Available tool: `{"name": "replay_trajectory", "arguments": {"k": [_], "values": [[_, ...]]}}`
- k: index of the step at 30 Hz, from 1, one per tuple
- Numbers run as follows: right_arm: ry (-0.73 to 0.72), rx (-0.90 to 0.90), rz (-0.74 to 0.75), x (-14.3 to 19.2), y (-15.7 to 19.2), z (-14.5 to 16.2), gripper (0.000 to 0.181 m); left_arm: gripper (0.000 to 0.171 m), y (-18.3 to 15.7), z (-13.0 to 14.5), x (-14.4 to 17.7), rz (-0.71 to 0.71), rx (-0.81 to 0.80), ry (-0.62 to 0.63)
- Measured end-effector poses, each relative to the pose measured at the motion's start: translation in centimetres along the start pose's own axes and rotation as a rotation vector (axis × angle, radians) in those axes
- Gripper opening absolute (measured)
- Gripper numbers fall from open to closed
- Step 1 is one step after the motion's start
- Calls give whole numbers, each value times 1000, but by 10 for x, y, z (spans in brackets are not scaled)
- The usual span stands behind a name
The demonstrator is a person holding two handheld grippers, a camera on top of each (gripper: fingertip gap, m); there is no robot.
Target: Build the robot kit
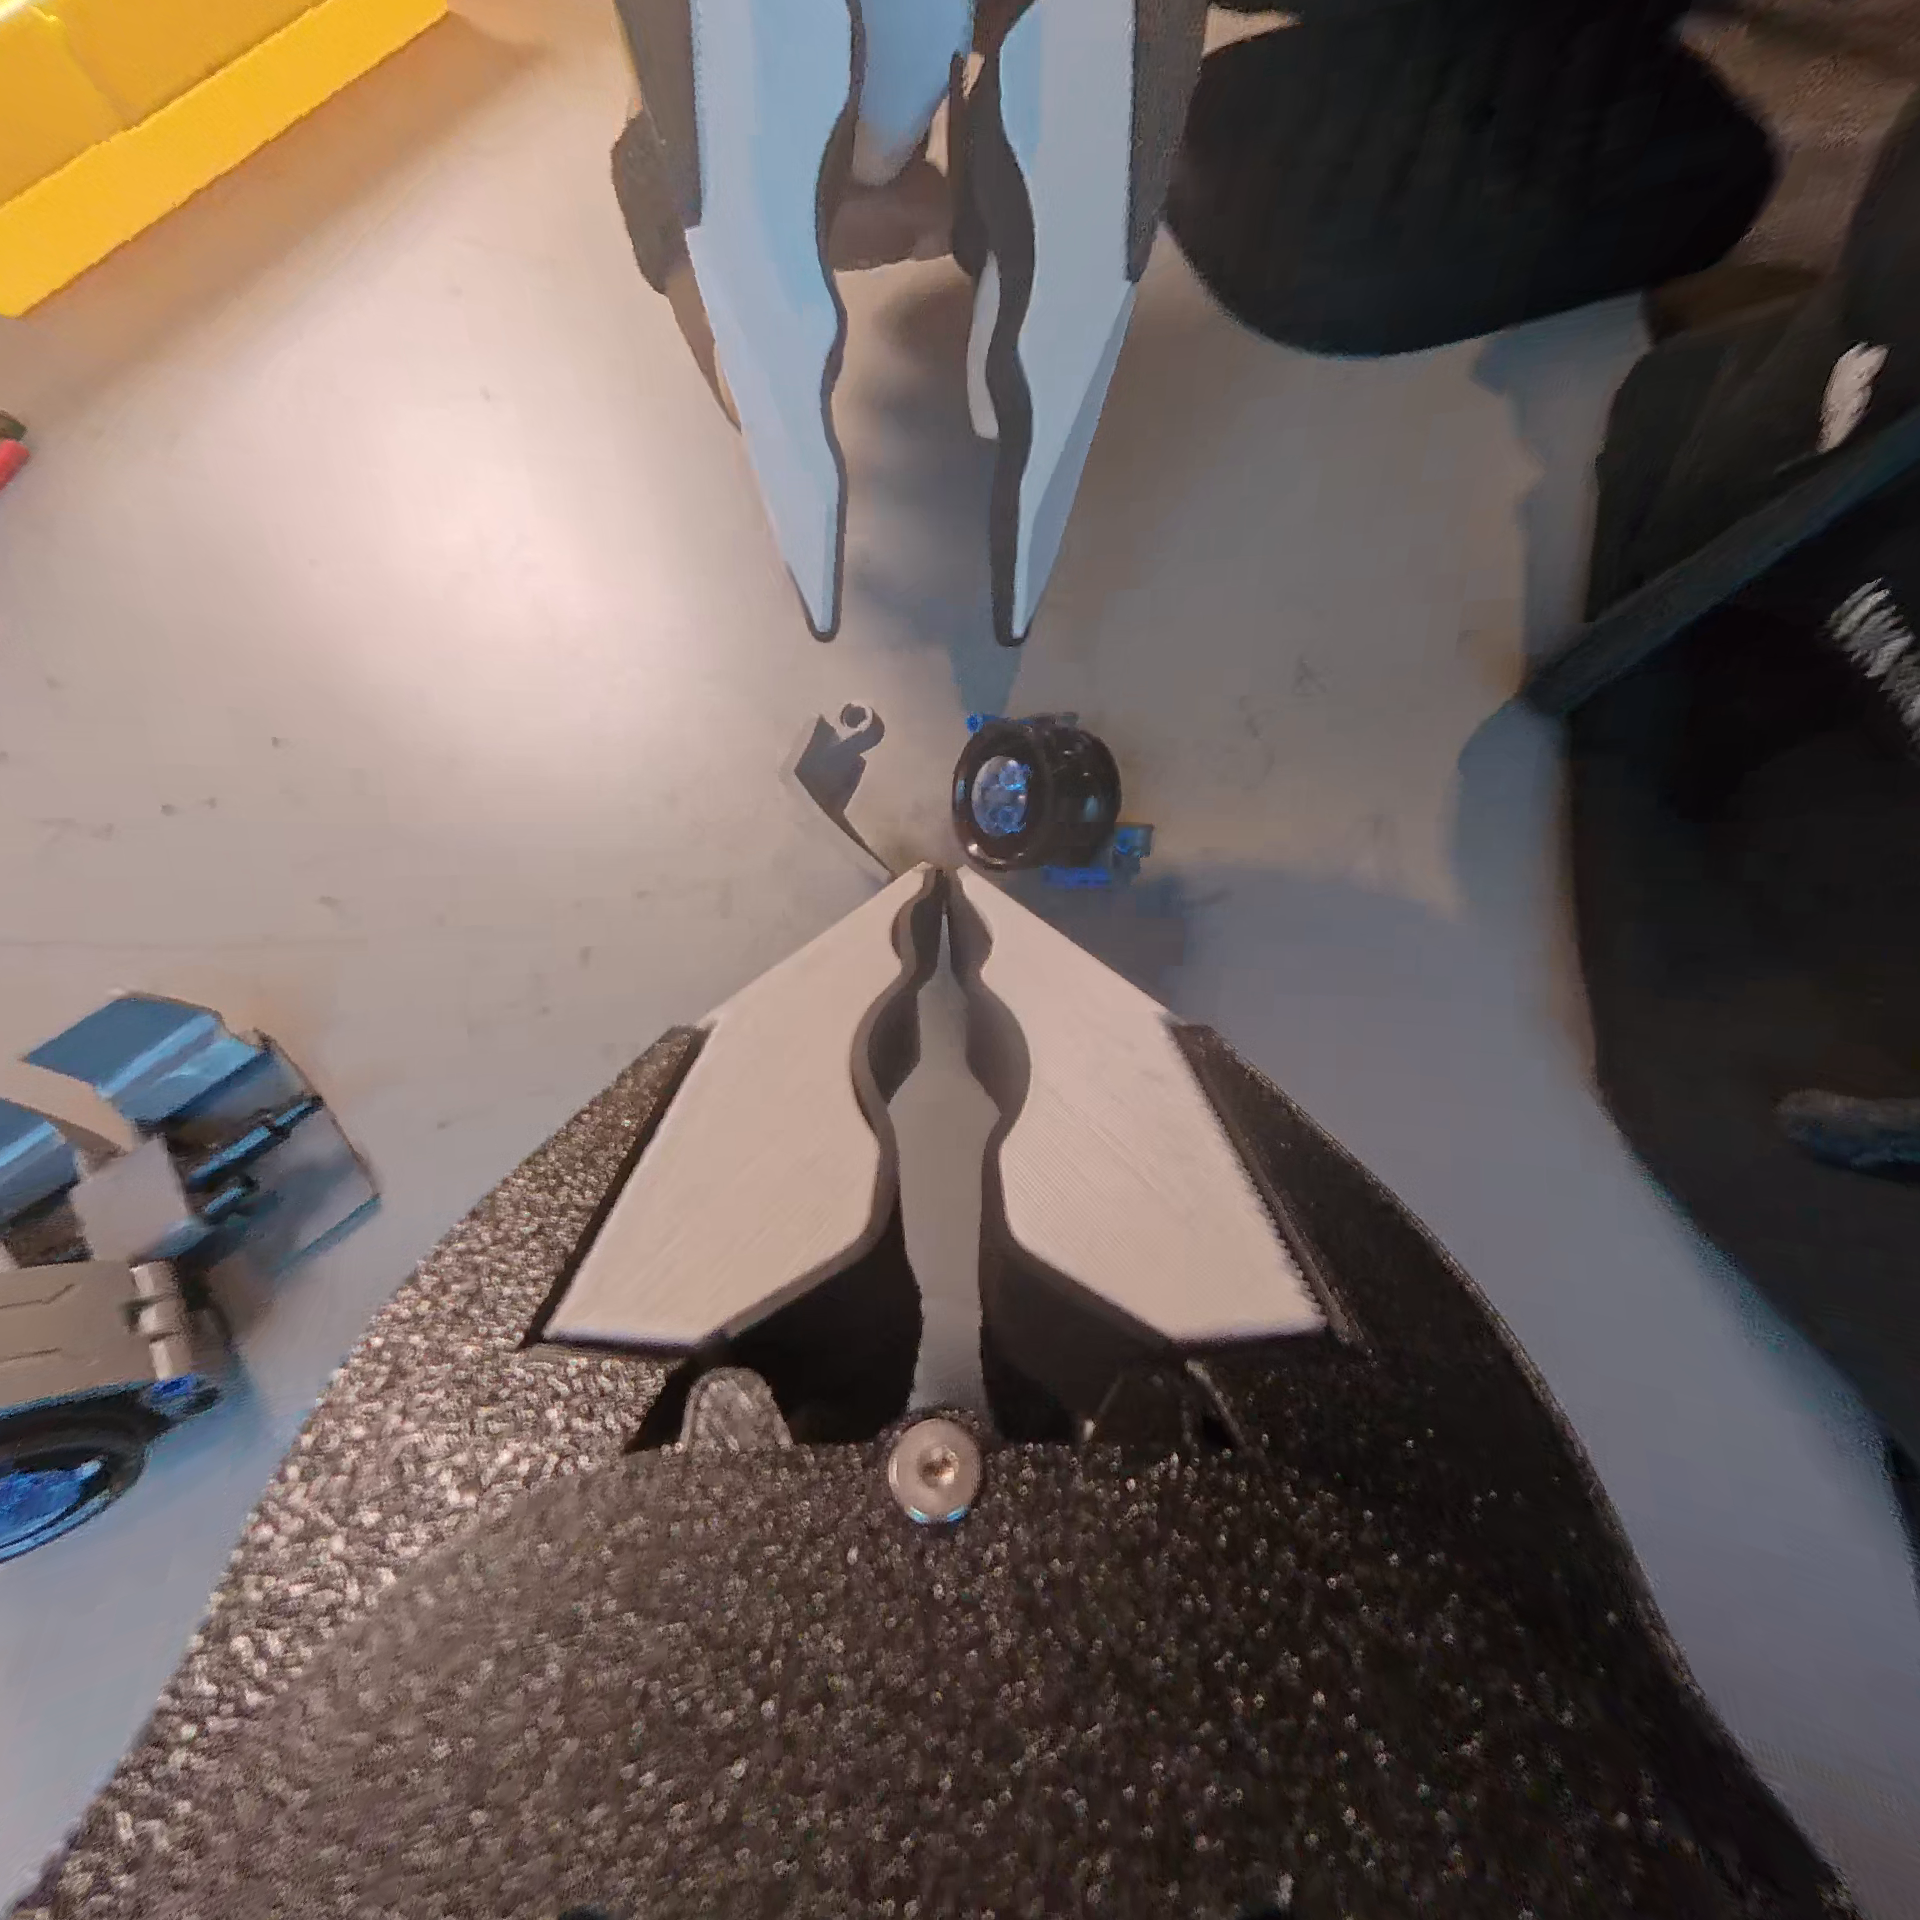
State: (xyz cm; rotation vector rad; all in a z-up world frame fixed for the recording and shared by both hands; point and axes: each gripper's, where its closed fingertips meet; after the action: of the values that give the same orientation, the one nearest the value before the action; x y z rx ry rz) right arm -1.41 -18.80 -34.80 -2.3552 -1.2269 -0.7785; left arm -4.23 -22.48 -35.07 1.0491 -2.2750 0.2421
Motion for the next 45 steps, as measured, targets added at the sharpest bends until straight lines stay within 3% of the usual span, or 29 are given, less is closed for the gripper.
{"name": "replay_trajectory", "arguments": {"k": [3, 12, 25, 39, 45], "values": [[21, 36, -37, -4, 8, -1, 39, 0, -2, -5, 4, 80, 99, -35], [99, 113, -26, -24, 16, 0, 86, 0, -12, -4, 1, 287, 278, -7], [98, 97, -67, -32, 17, 0, 50, 0, -20, -5, 1, 417, 299, 31], [79, 75, -45, -31, 17, 1, 46, 0, -21, -5, -2, 438, 309, 56], [80, 73, -39, -31, 17, 1, 46, 16, -21, -7, 2, 422, 310, 50]]}}
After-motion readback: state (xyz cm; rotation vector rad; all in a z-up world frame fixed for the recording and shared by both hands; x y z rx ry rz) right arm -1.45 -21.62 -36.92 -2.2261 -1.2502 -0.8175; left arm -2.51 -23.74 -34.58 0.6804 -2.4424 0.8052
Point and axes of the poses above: each gripper's, where its closed fingertips meet, x back along the fingers, z out of its underside, y = z × x across the jaws, and after that the axes turned 11 degrees about -z, right-handed
